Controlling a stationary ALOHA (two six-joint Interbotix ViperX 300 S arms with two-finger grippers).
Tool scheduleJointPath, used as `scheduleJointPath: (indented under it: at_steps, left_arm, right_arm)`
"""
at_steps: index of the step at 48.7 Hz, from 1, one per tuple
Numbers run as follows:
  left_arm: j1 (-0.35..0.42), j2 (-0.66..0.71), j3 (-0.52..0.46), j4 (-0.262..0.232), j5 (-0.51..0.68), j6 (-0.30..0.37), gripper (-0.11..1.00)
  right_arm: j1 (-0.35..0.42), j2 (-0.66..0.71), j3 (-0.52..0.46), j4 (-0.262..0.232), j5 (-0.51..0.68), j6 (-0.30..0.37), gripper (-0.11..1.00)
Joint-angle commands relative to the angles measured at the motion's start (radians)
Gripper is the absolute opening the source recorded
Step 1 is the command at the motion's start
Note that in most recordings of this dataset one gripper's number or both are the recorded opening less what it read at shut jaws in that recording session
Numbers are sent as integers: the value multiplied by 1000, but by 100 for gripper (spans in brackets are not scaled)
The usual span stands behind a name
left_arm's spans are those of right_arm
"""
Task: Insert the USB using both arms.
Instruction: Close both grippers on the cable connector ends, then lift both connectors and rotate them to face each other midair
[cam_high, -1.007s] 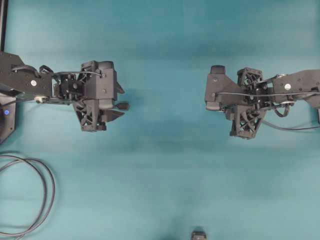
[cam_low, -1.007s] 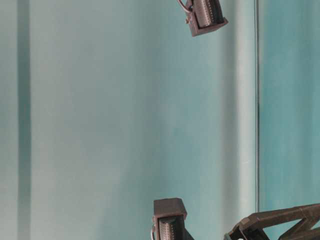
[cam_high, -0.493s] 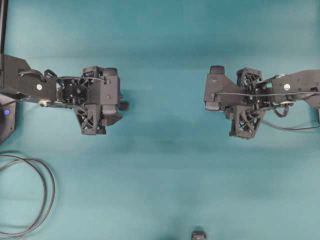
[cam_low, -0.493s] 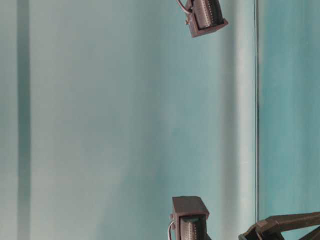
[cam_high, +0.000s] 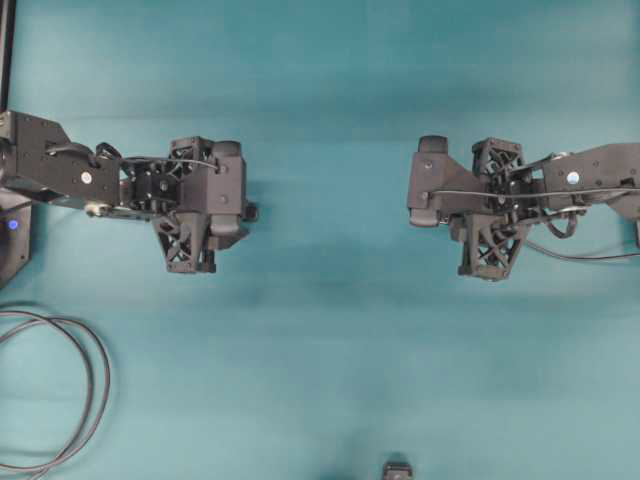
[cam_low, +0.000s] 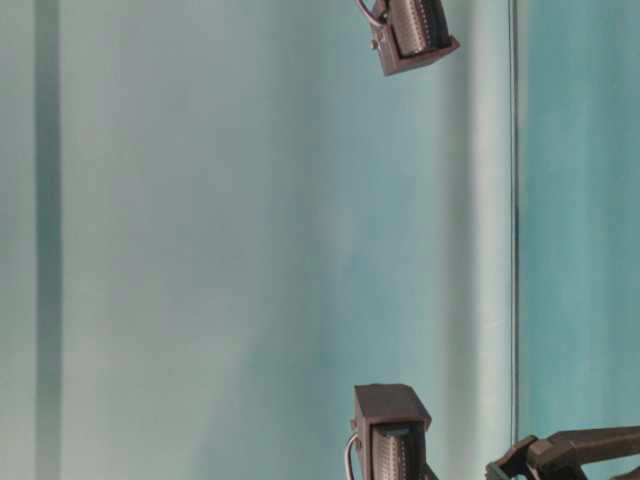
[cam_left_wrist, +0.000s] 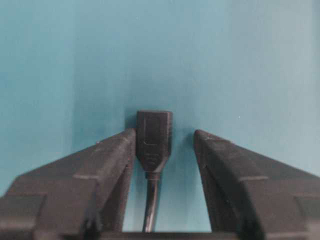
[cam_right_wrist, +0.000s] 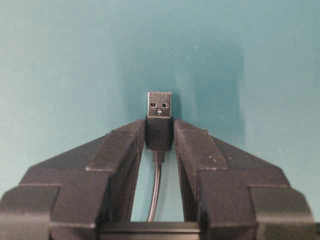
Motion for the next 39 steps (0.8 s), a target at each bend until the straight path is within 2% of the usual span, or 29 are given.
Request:
scheduleJointPath:
  at_steps: [1,14,25,28,31,39]
  left_arm:
    - [5,8,-17,3,-3,11,49]
    - [5,14,-31,3,18,11,41]
    - [5,8,-52,3,107,2,27]
    - [5,8,-63,3,135,-2,25]
    - [5,6,-69,3,153,-3,25]
    - [6,5,-75,2,160,-9,25]
  right_arm:
    - [25,18,-18,3,-15,3,27]
    - [25,17,-31,3,-15,-2,27]
    - [25,-18,-37,-17,-15,-3,27]
    - [25,-29,-34,-28,-12,-3,26]
    - [25,-38,-32,-37,-5,-3,18]
    - [25,-49,-40,-43,31,-2,18]
